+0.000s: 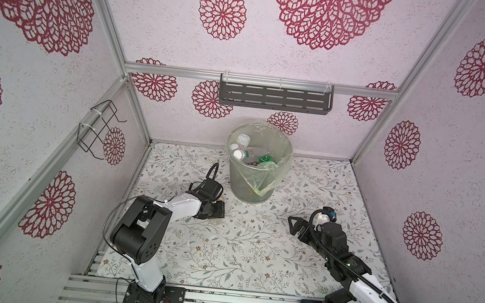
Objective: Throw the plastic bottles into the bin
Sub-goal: 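Lower the left gripper around the orange-label bottle and close it, then lift the orange-label bottle upright with the left gripper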
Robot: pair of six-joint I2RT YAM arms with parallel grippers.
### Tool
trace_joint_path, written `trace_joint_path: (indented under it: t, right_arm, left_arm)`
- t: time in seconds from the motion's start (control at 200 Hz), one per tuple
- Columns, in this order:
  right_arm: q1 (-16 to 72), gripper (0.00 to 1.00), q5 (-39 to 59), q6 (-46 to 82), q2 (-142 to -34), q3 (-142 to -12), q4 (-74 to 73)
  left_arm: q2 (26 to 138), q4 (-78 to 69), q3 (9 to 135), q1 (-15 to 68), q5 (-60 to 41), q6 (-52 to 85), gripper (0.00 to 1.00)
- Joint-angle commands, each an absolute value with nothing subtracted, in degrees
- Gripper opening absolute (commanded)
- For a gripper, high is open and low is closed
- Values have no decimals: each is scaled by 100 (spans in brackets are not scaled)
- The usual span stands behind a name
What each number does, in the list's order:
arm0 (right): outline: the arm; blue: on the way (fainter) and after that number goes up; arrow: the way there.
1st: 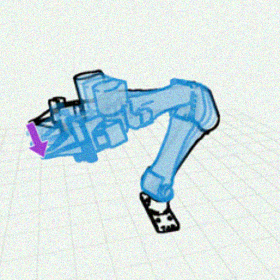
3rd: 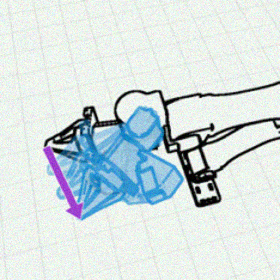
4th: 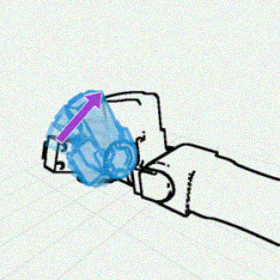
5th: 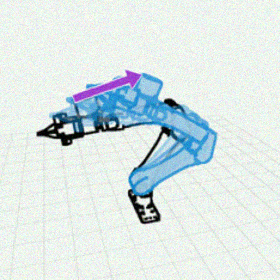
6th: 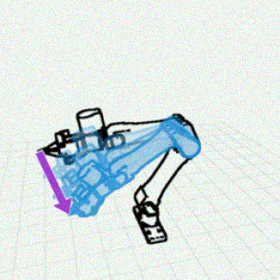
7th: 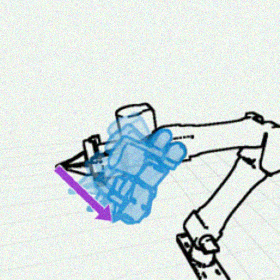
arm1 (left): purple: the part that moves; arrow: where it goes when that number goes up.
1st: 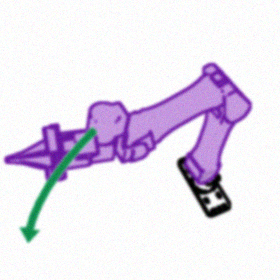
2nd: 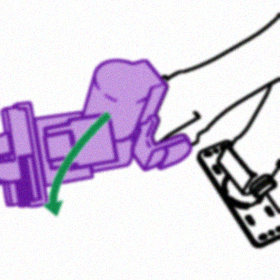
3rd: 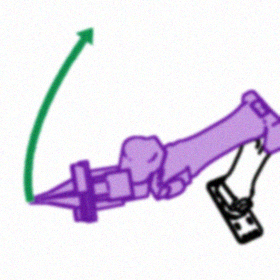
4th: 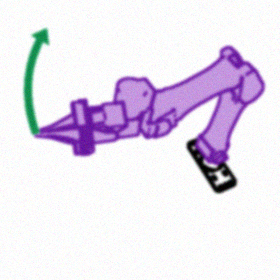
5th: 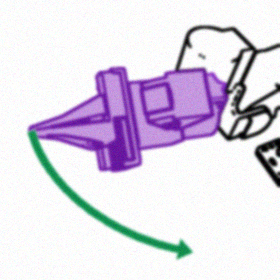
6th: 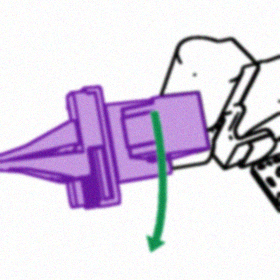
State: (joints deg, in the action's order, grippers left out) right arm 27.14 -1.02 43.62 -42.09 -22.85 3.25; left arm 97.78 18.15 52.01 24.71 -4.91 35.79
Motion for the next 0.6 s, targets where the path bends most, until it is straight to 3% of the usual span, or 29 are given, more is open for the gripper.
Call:
trace_joint_path:
  t: [0.0,0.595]
  right_arm:
    - [2673,99,-150,4429,-4113,-2250,176]
    - [2681,99,17,4562,-4473,-2233,-149]
  left_arm:
    - [9330,1464,4895,2498,-709,3991,52]
    - [7744,1002,3715,2496,-920,4761,48]
